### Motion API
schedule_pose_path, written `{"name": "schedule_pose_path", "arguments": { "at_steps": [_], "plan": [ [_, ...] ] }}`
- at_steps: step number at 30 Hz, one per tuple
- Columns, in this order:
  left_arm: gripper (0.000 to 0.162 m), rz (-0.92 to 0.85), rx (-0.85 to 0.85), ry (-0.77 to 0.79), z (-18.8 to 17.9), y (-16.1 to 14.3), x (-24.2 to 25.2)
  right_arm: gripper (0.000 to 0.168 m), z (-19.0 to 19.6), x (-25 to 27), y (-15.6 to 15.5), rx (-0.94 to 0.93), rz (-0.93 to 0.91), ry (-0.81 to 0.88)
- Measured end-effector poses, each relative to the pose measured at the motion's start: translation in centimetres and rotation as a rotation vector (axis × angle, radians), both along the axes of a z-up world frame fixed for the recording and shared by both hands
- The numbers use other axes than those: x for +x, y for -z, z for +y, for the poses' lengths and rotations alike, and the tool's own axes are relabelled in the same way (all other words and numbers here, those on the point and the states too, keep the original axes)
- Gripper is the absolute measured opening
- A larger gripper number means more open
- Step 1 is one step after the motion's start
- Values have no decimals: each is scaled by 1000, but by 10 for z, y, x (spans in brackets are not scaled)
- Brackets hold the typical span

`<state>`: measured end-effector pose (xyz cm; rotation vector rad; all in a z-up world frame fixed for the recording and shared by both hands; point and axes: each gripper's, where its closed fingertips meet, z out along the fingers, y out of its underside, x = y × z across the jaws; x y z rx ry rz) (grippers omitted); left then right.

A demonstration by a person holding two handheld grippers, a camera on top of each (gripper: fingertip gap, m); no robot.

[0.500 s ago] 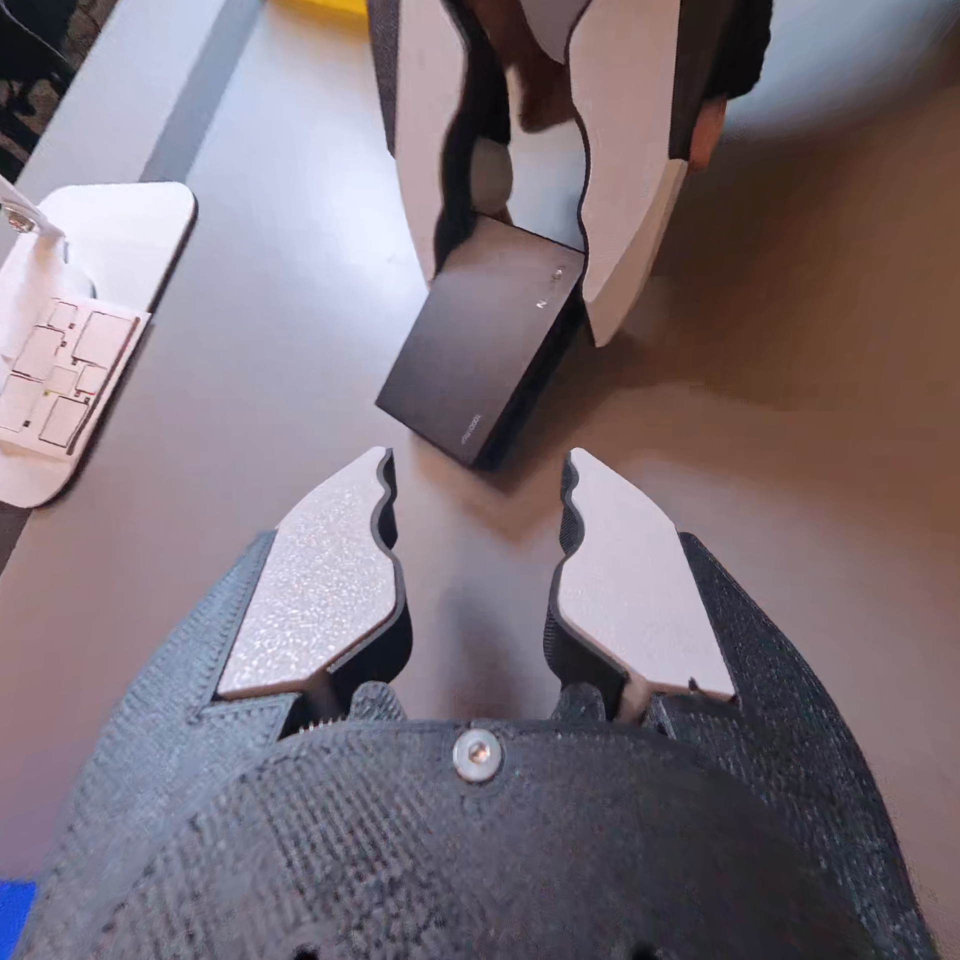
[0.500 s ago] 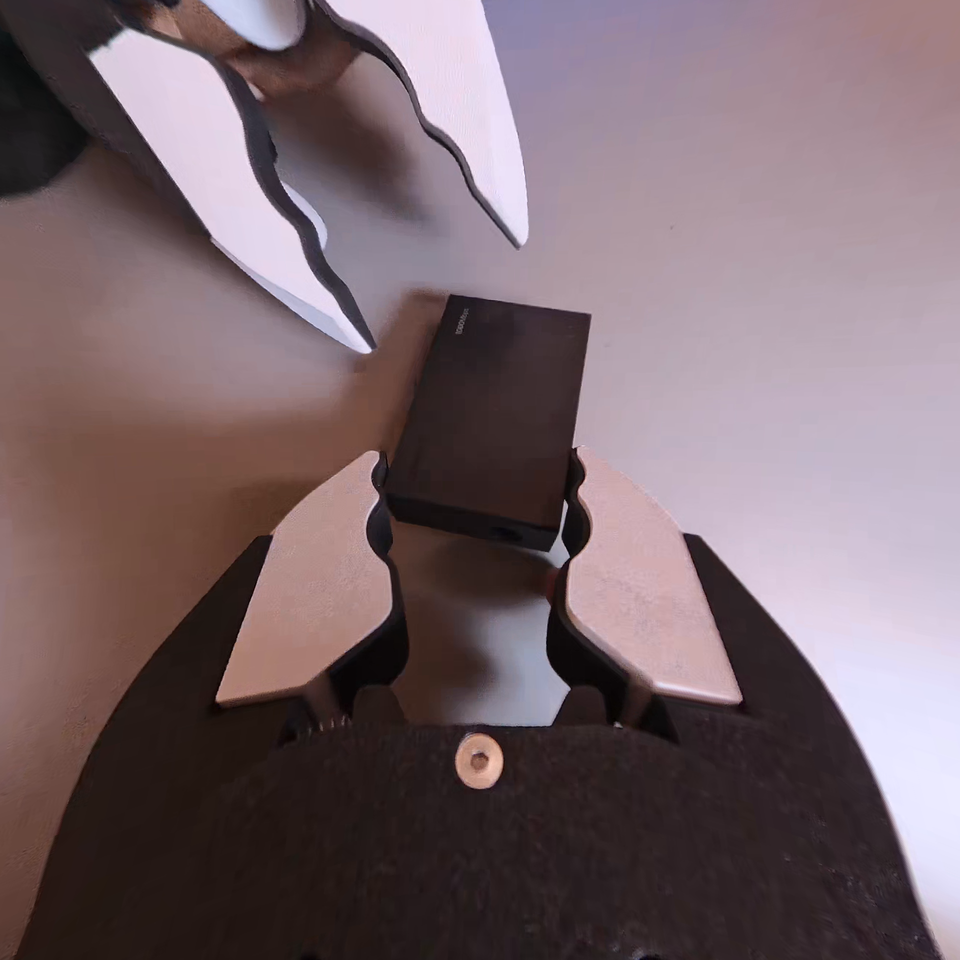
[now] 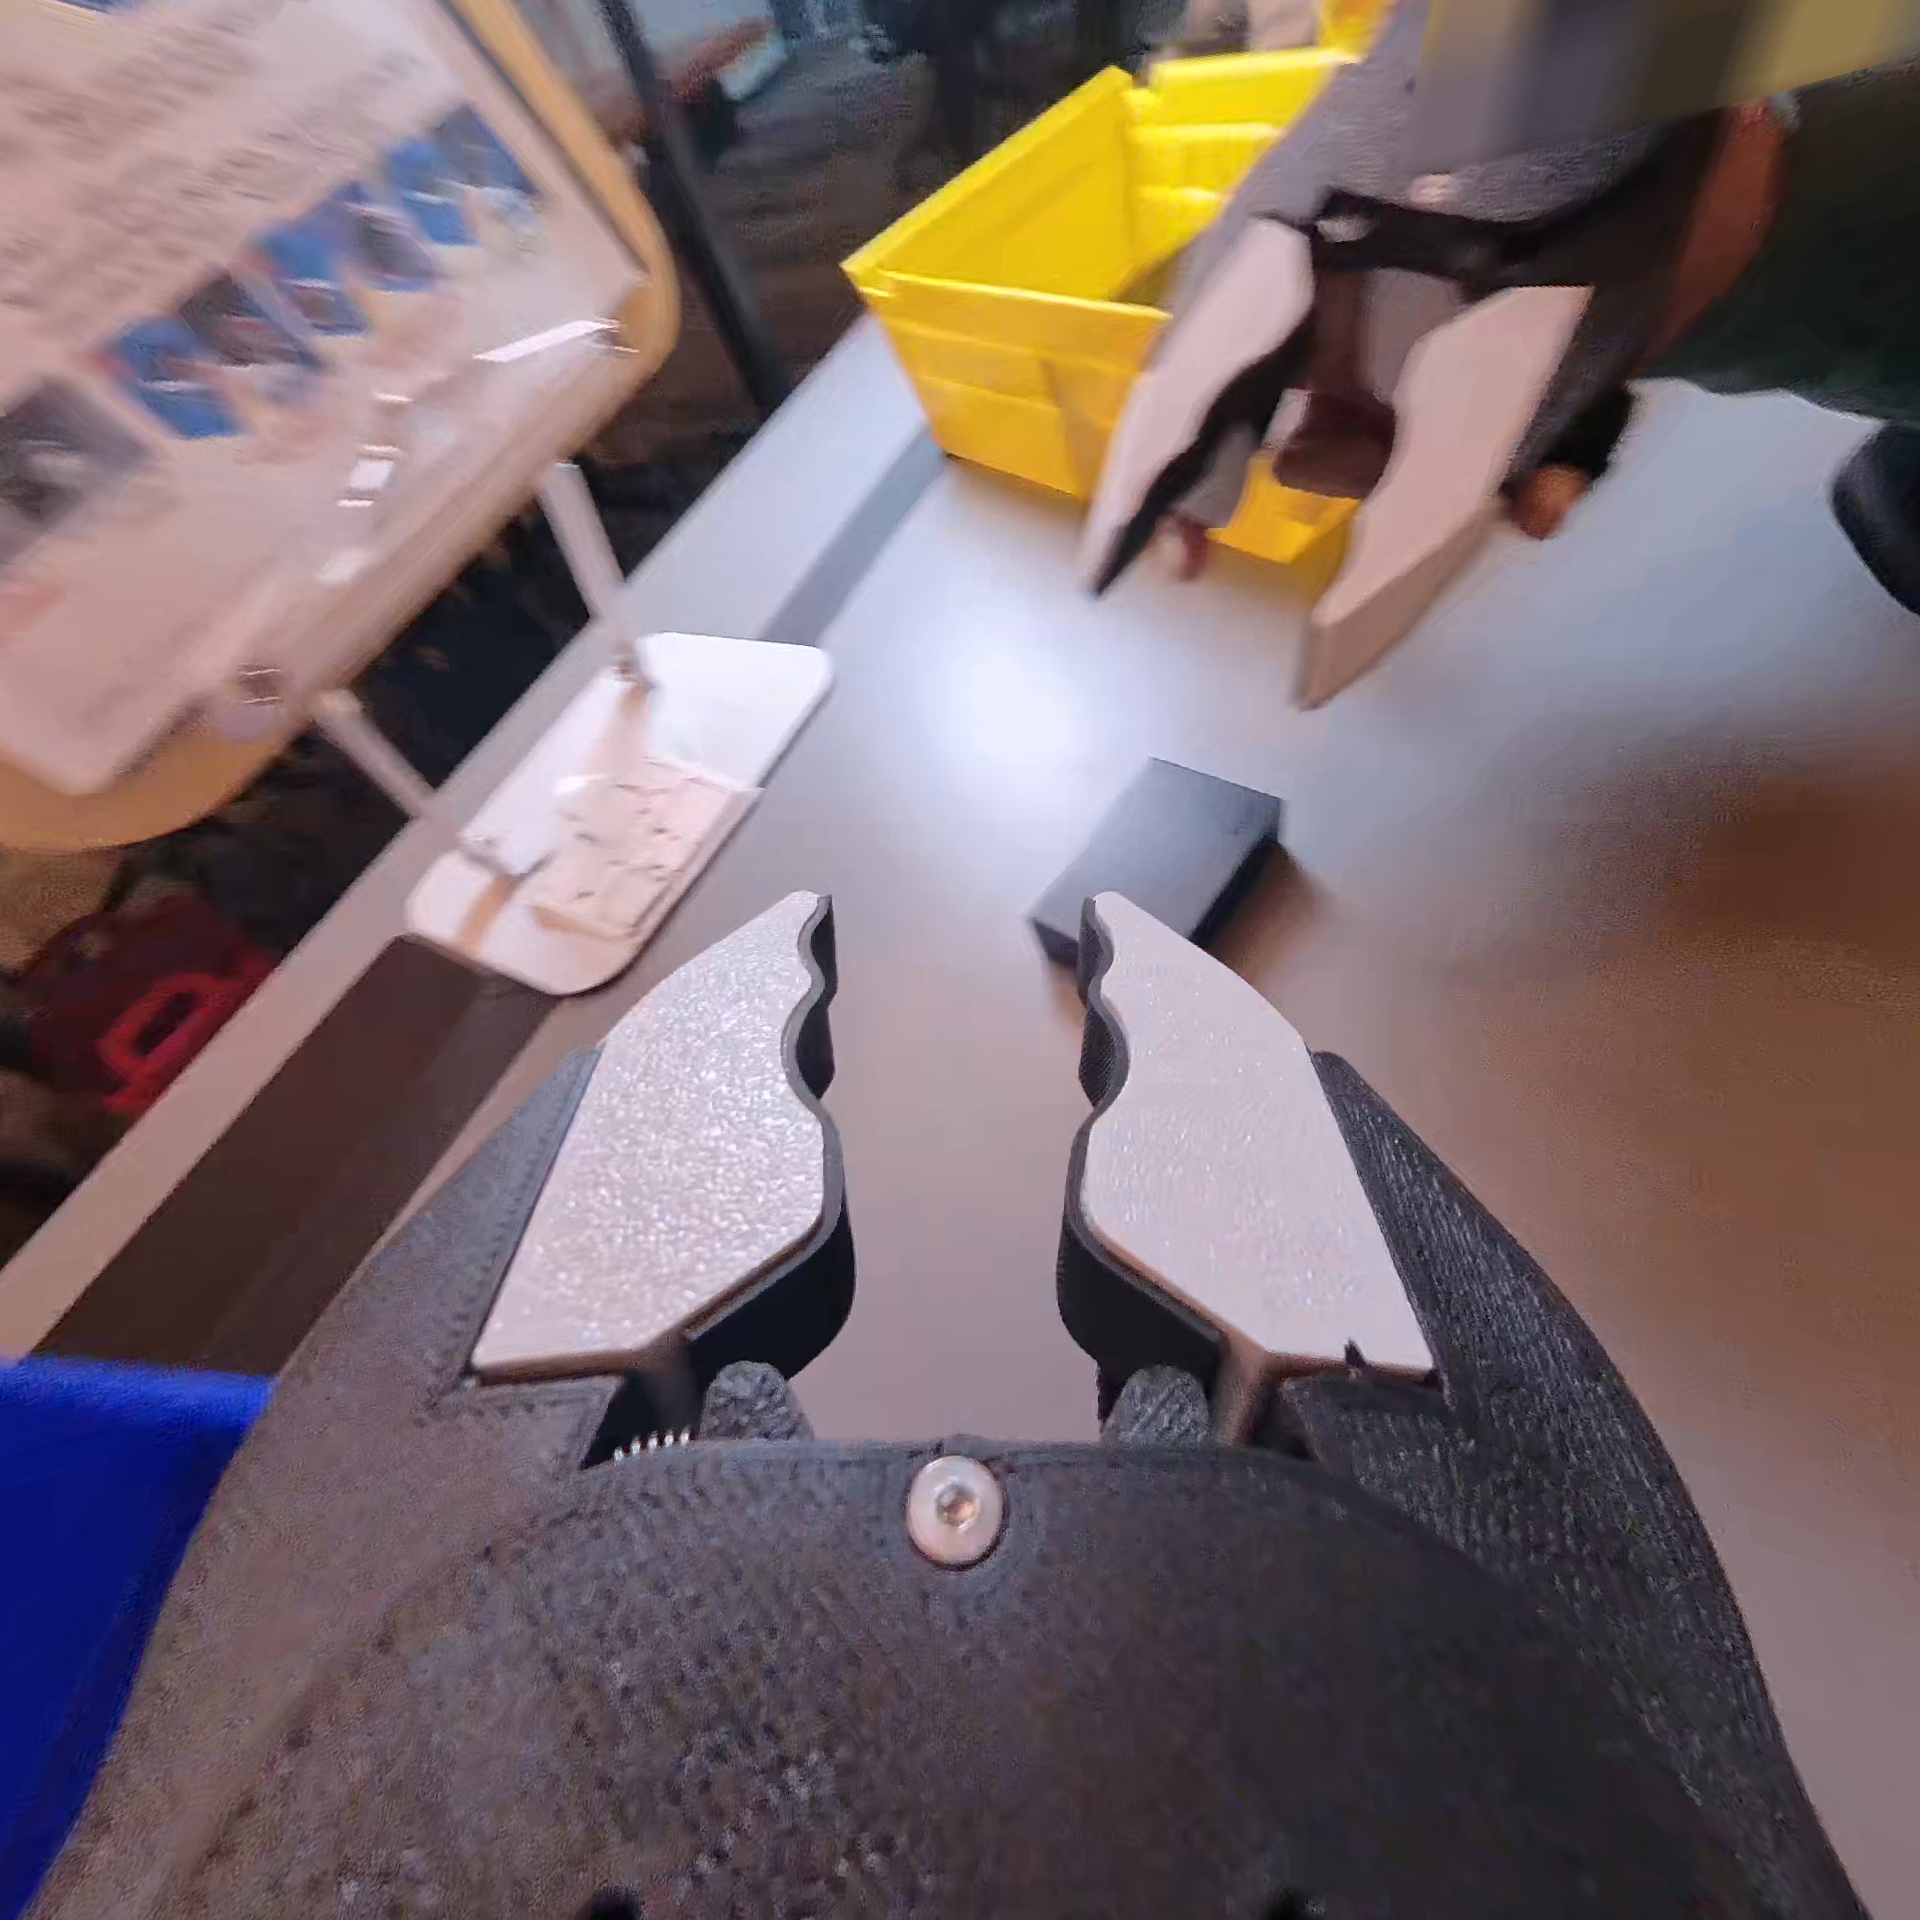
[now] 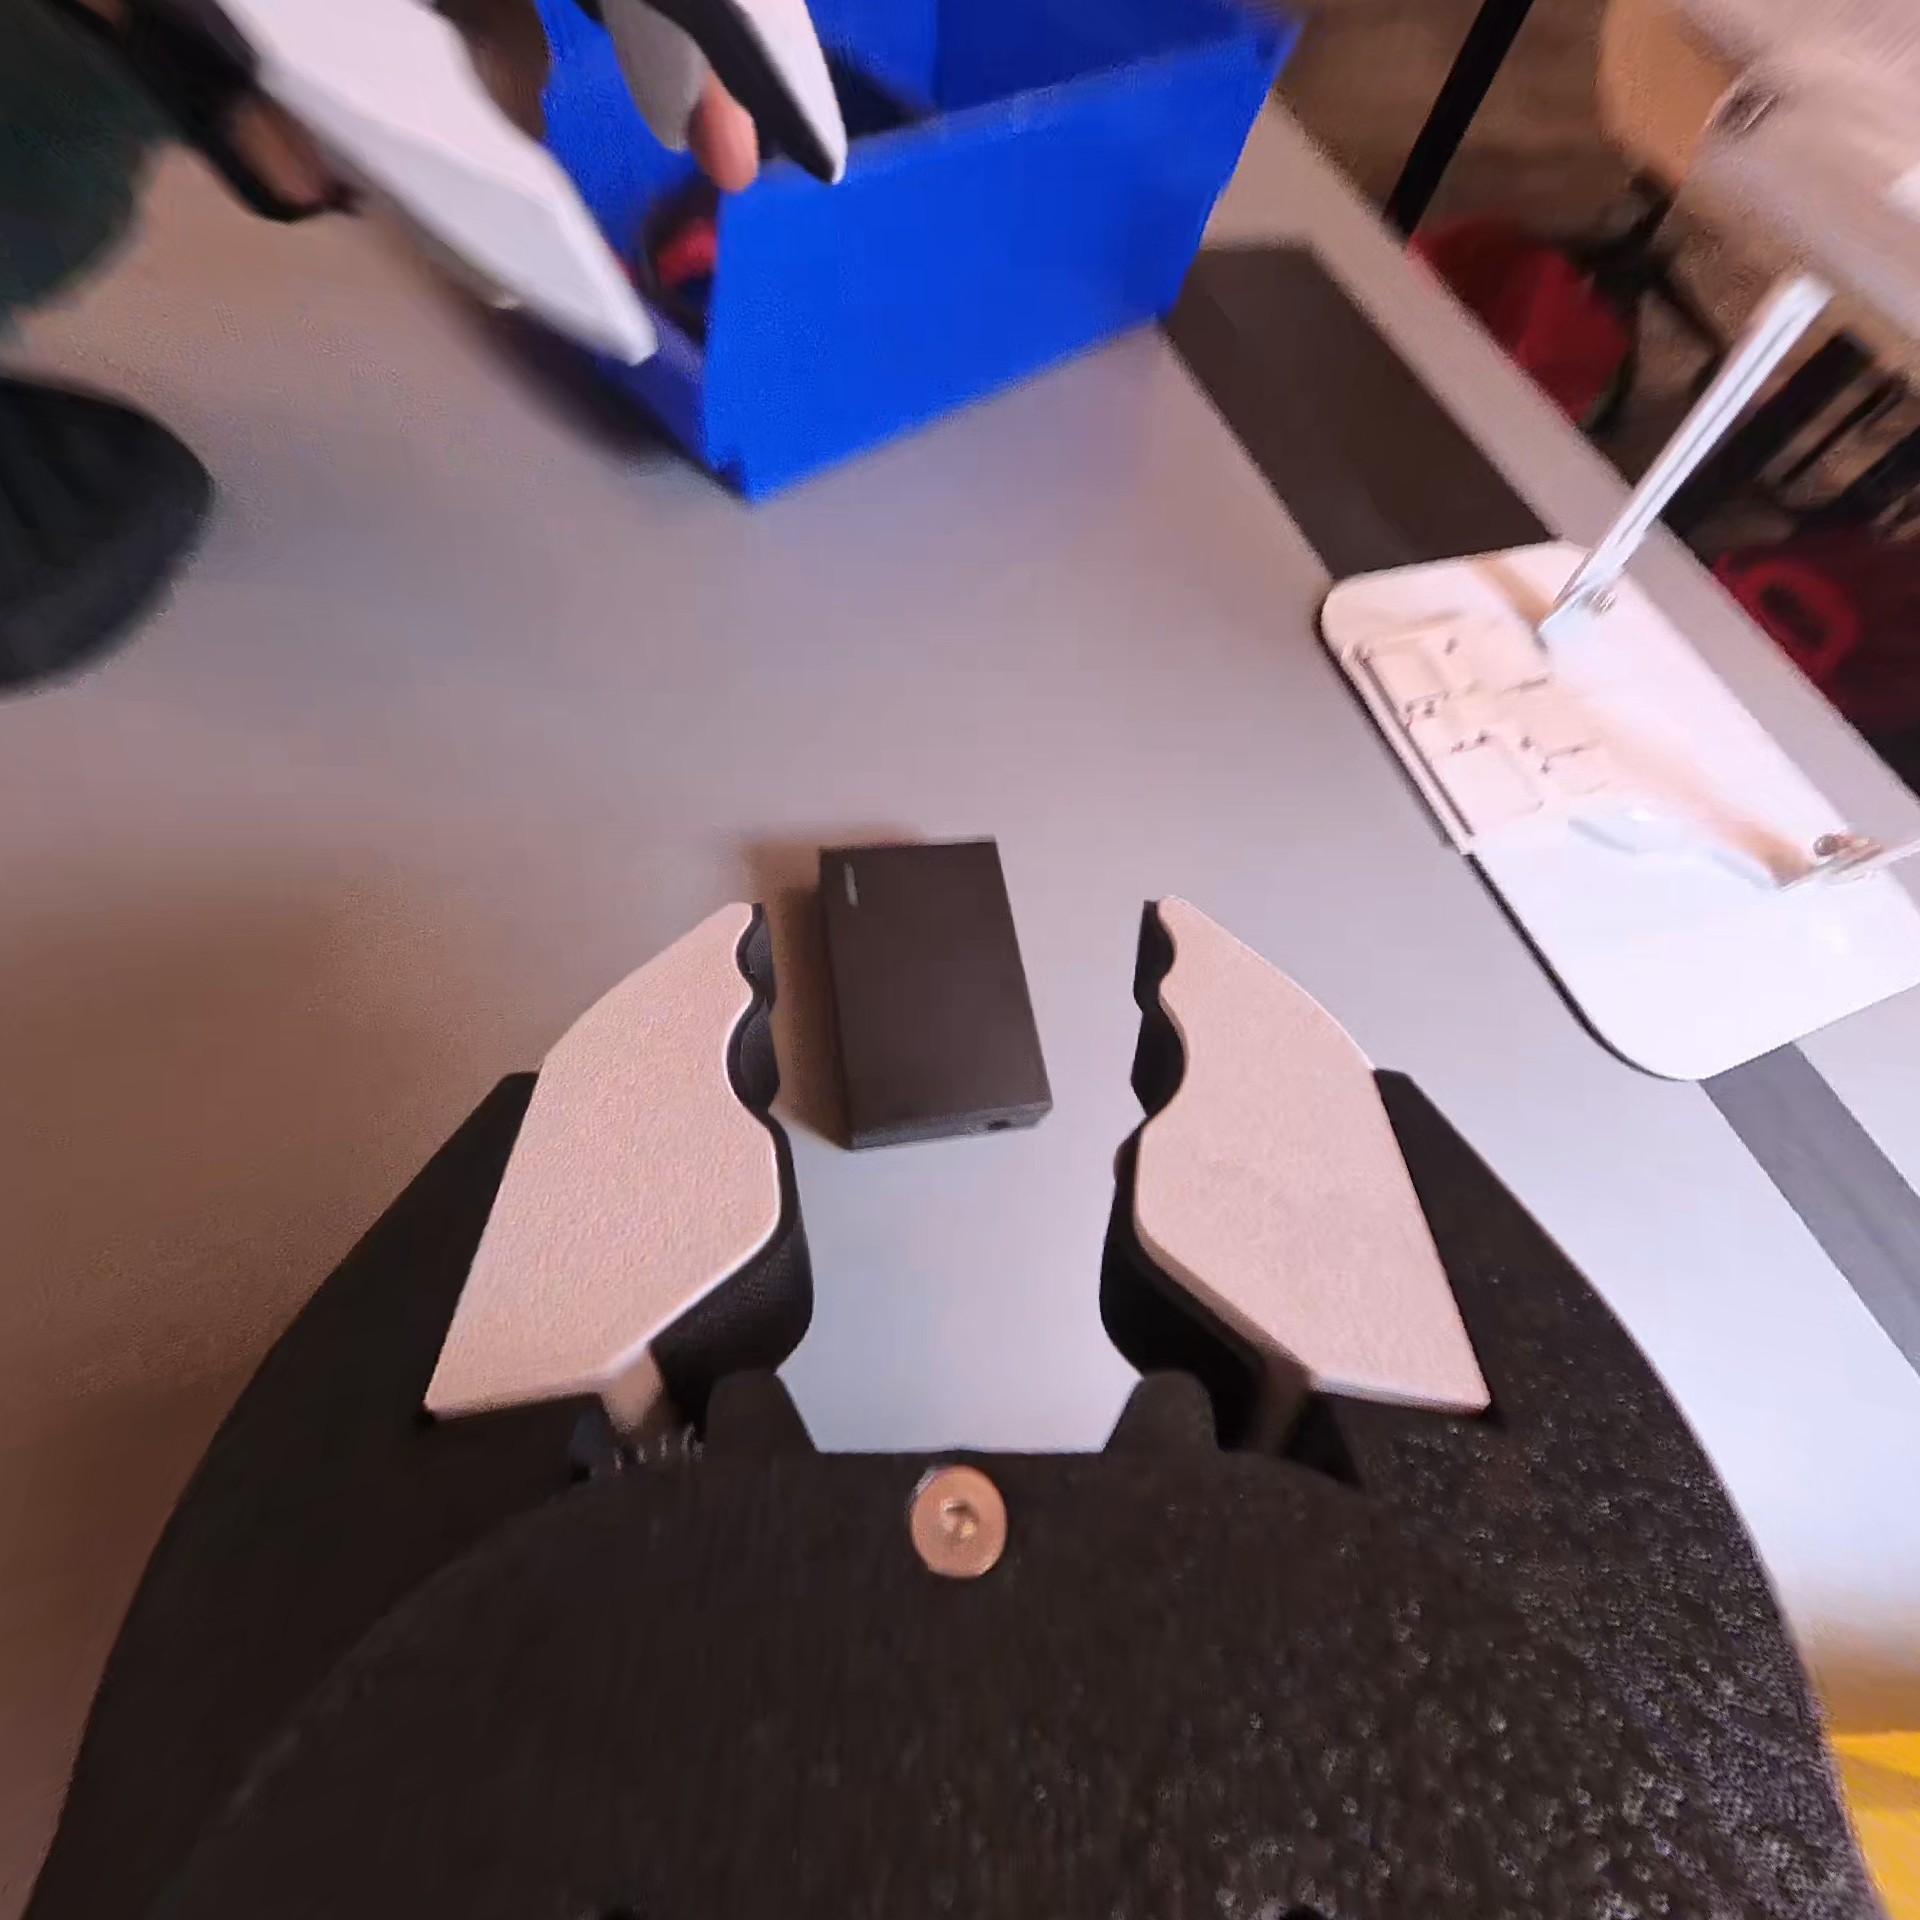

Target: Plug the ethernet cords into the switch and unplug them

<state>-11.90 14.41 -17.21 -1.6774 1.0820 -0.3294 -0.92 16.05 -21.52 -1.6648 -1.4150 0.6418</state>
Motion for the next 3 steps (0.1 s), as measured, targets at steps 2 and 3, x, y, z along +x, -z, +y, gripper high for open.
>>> {"name": "schedule_pose_path", "arguments": {
  "at_steps": [2,3],
  "plan": [
    [40,-44,30,-112,10,-24,-42,67,-8,6,-22,3,143,26],
    [37,-52,49,-176,15,-33,-66,67,-10,10,-29,11,200,53]
  ]
}}
